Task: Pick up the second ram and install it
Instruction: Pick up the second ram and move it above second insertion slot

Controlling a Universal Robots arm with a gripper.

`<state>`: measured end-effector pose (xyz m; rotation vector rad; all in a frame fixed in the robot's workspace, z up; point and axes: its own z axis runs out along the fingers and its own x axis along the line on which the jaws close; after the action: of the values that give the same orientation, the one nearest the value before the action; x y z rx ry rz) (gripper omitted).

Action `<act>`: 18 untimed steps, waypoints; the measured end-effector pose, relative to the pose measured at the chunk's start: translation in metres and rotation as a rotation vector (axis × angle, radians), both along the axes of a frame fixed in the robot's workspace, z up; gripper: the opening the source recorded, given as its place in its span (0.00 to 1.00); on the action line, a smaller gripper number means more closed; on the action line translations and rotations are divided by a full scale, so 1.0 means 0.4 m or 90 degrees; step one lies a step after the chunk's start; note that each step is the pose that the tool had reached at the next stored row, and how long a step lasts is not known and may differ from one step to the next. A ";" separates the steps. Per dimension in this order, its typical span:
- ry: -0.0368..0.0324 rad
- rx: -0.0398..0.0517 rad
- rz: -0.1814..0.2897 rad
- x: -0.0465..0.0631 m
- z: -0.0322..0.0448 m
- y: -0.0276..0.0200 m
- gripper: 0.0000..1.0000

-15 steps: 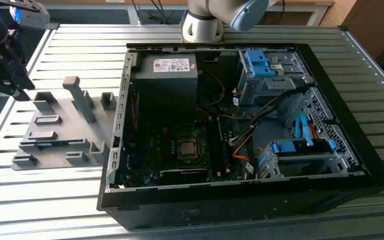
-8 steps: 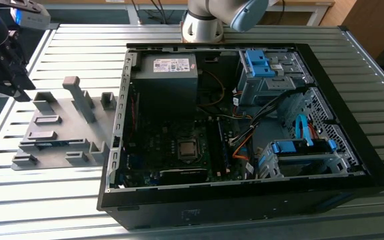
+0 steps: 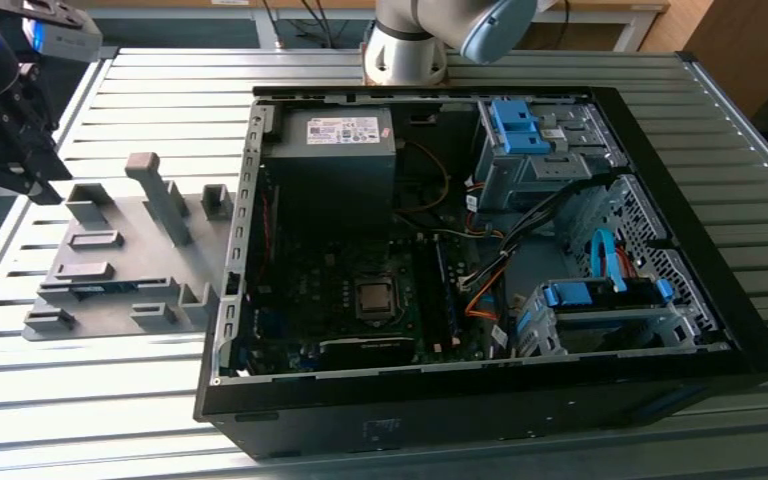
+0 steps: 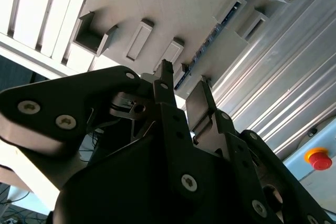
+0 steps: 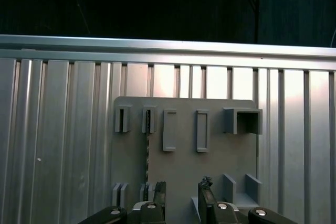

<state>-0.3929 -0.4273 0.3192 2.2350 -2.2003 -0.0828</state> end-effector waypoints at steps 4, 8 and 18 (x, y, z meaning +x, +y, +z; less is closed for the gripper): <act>0.0000 0.0000 0.000 0.000 -0.004 -0.001 0.38; 0.0000 0.0001 0.000 0.000 -0.008 -0.004 0.38; 0.0003 0.0000 0.000 0.000 -0.015 -0.006 0.38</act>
<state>-0.3930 -0.4297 0.3131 2.2348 -2.2001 -0.0835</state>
